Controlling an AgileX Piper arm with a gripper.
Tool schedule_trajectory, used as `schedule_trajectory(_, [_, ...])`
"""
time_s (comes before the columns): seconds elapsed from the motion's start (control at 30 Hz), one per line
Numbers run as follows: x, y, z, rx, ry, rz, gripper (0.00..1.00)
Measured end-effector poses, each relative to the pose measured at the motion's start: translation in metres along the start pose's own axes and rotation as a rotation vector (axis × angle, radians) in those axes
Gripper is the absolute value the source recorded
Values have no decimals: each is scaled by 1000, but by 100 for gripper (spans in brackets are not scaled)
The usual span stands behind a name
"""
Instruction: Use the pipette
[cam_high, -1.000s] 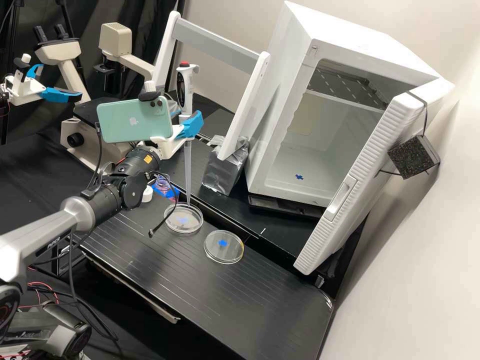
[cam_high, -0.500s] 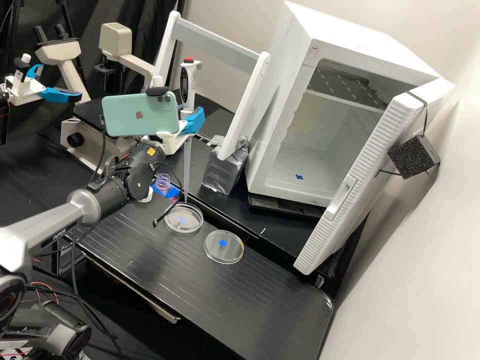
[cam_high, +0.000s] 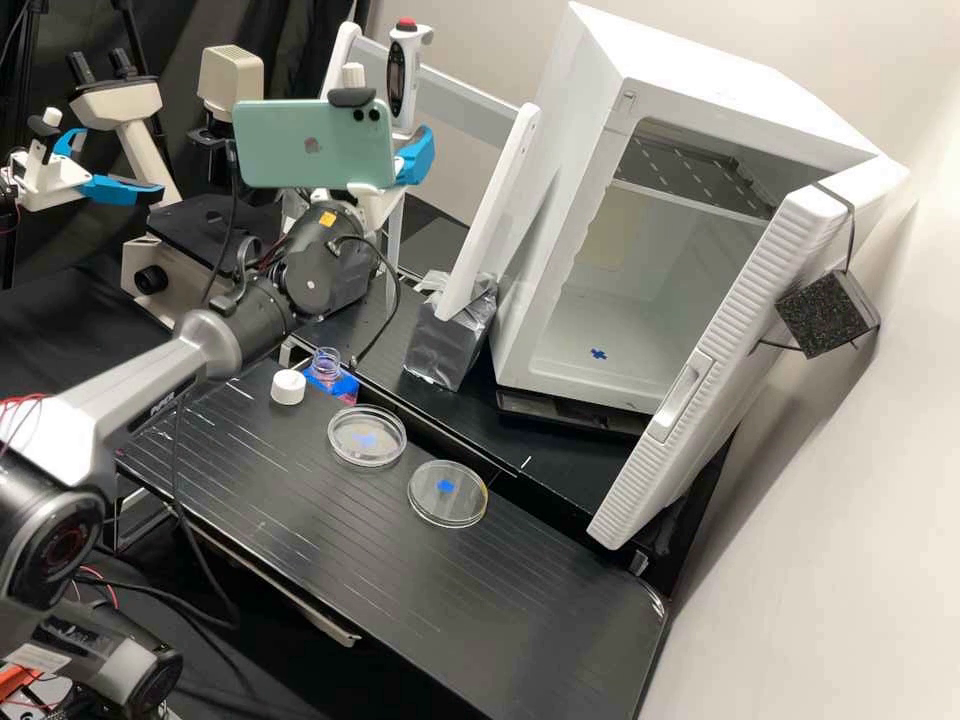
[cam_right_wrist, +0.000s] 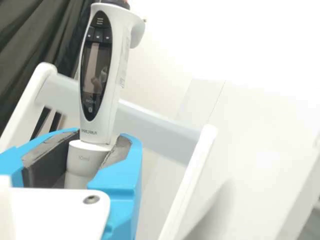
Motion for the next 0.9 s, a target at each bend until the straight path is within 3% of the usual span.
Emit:
schedule_trajectory(0.1, [15, 6, -7, 7, -18, 0, 0])
schedule_trajectory(0.4, [56, -3, -13, 15, -98, -55, 0])
schedule_trajectory(0.43, [59, -3, -13, 40, -121, -60, 0])
schedule_trajectory(0.47, [63, -3, -11, 44, -147, -74, 0])
schedule_trajectory(0.5, [65, -3, -9, 45, -168, -92, 0])
schedule_trajectory(0.53, [67, -3, -5, 21, -191, -116, 0])
schedule_trajectory(0.57, [67, -4, -2, 62, -211, -163, 0])
schedule_trajectory(0.63, [68, -9, 0, 70, -198, -241, 0])
schedule_trajectory(0.67, [69, -10, 0, 48, -174, -265, 0])
schedule_trajectory(0.8, [74, -13, -5, 106, -104, -279, 0])
schedule_trajectory(0.9, [74, -13, -6, 86, -96, -280, 0])
